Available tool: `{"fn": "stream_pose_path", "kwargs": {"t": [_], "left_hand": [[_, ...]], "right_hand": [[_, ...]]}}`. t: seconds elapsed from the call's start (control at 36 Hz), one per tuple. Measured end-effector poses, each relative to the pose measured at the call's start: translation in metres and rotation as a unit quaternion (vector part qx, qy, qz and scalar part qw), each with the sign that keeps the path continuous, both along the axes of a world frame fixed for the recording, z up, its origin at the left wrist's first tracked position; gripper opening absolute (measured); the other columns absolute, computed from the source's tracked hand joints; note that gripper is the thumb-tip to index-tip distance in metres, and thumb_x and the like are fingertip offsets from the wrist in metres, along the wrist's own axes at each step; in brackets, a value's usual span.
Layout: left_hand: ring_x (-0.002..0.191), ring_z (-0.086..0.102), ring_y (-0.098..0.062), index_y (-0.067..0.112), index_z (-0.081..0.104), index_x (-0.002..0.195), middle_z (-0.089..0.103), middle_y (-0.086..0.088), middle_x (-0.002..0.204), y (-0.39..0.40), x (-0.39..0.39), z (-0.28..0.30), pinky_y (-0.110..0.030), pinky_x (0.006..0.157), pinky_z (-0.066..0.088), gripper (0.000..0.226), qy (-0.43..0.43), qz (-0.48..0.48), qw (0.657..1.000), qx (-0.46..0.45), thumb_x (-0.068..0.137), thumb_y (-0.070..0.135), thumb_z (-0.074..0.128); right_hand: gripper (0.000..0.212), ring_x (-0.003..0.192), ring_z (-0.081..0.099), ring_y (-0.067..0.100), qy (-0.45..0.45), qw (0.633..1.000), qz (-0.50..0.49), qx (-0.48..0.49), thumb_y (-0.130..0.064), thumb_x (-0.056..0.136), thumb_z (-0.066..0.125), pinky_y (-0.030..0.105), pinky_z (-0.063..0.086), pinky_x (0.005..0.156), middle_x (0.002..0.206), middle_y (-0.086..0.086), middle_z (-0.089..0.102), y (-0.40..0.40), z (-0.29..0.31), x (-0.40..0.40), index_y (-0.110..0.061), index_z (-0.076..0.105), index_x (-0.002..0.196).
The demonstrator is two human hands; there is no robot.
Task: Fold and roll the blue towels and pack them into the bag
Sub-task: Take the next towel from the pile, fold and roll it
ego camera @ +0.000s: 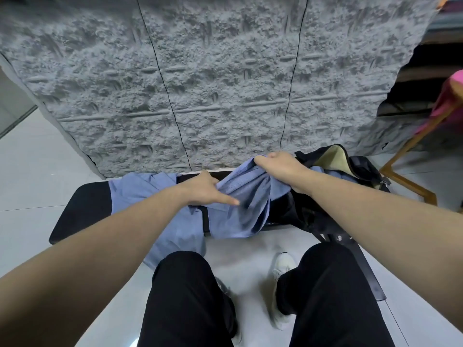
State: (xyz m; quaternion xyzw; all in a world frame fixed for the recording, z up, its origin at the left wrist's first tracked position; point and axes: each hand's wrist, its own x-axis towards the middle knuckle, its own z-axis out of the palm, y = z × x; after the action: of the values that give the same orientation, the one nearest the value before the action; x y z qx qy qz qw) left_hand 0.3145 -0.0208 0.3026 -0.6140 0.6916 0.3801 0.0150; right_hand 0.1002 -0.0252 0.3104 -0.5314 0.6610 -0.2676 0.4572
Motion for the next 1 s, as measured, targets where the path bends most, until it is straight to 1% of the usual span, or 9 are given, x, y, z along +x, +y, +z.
{"fn": "stream_pose_path", "kwargs": {"t": [0.11,0.22,0.31,0.39,0.44,0.67,0.86,0.94,1.0], "left_hand": [[0.049,0.035,-0.021,0.015,0.038,0.068,0.036,-0.008,0.057,-0.006,0.006,-0.012,-0.026,0.048,0.028,0.029,0.094,0.085,0.992,-0.013,0.082,0.016,0.063],[0.059,0.049,-0.020,0.007,0.064,0.091,0.056,-0.012,0.073,-0.010,0.015,-0.015,-0.030,0.057,0.035,0.016,0.245,0.215,0.945,0.006,0.078,0.016,0.065],[0.077,0.061,-0.026,0.010,0.065,0.098,0.065,-0.014,0.084,-0.017,0.018,-0.025,-0.039,0.069,0.042,0.045,0.299,0.271,0.915,0.008,0.057,0.029,0.070],[0.055,0.057,-0.022,0.010,0.061,0.086,0.061,-0.010,0.066,-0.010,0.009,-0.020,-0.030,0.054,0.043,0.008,0.324,0.293,0.899,0.020,0.082,0.017,0.059],[0.045,0.040,-0.019,0.015,0.055,0.080,0.049,-0.007,0.056,-0.011,0.005,-0.029,-0.029,0.050,0.031,0.012,0.315,0.313,0.896,0.030,0.090,0.013,0.048],[0.072,0.058,-0.024,0.012,0.058,0.091,0.062,-0.014,0.087,-0.017,-0.008,-0.093,-0.028,0.060,0.043,0.011,0.149,0.224,0.963,0.030,0.088,0.022,0.057],[0.103,0.060,-0.030,0.021,0.056,0.130,0.060,-0.015,0.119,-0.040,-0.001,-0.144,-0.029,0.075,0.045,0.035,0.042,0.147,0.987,0.043,0.099,0.022,0.040],[0.115,0.052,-0.026,0.027,0.051,0.139,0.050,-0.012,0.135,-0.052,0.002,-0.165,-0.033,0.095,0.045,0.044,0.022,0.126,0.991,0.047,0.097,0.018,0.040],[0.114,0.050,-0.023,0.019,0.045,0.142,0.037,-0.007,0.145,-0.057,0.001,-0.173,-0.030,0.093,0.042,0.046,0.035,0.134,0.988,0.072,0.096,0.016,0.045]], "right_hand": [[0.040,0.060,0.030,0.013,0.056,0.996,0.063,-0.030,-0.032,0.083,0.069,0.029,0.026,0.057,0.063,0.001,0.030,-0.004,-0.009,-0.004,-0.019,0.033,0.070],[0.059,0.065,0.034,0.014,0.200,0.961,0.185,-0.049,-0.053,0.068,0.083,0.032,0.027,0.058,0.071,-0.002,0.038,-0.006,-0.014,-0.009,-0.018,0.037,0.076],[0.046,0.068,0.044,0.015,0.241,0.942,0.230,-0.028,-0.035,0.072,0.082,0.031,0.034,0.057,0.074,-0.004,0.047,-0.008,-0.017,-0.007,-0.024,0.038,0.076],[0.030,0.070,0.049,0.016,0.232,0.947,0.220,-0.031,-0.017,0.080,0.069,0.027,0.036,0.054,0.075,-0.003,0.051,-0.013,-0.020,-0.001,-0.026,0.041,0.076],[0.027,0.064,0.044,0.014,0.204,0.958,0.198,-0.029,-0.013,0.084,0.064,0.027,0.032,0.053,0.072,-0.002,0.047,-0.017,-0.024,0.003,-0.022,0.040,0.075],[0.023,0.071,0.045,0.016,0.130,0.972,0.189,0.057,-0.011,0.080,0.062,0.029,0.038,0.062,0.077,0.001,0.049,-0.020,-0.087,0.014,-0.018,0.040,0.079],[0.015,0.063,0.047,0.014,0.135,0.964,0.193,0.126,-0.007,0.080,0.061,0.022,0.038,0.055,0.073,-0.002,0.050,-0.043,-0.143,0.019,-0.015,0.049,0.073],[0.008,0.085,0.058,0.018,0.160,0.953,0.197,0.166,-0.012,0.085,0.058,0.024,0.042,0.064,0.117,-0.001,0.048,-0.056,-0.161,0.019,-0.011,0.058,0.093],[0.040,0.095,0.059,0.018,0.164,0.947,0.191,0.197,-0.017,0.085,0.059,0.027,0.045,0.069,0.139,0.000,0.041,-0.062,-0.173,0.018,-0.011,0.051,0.125]]}}
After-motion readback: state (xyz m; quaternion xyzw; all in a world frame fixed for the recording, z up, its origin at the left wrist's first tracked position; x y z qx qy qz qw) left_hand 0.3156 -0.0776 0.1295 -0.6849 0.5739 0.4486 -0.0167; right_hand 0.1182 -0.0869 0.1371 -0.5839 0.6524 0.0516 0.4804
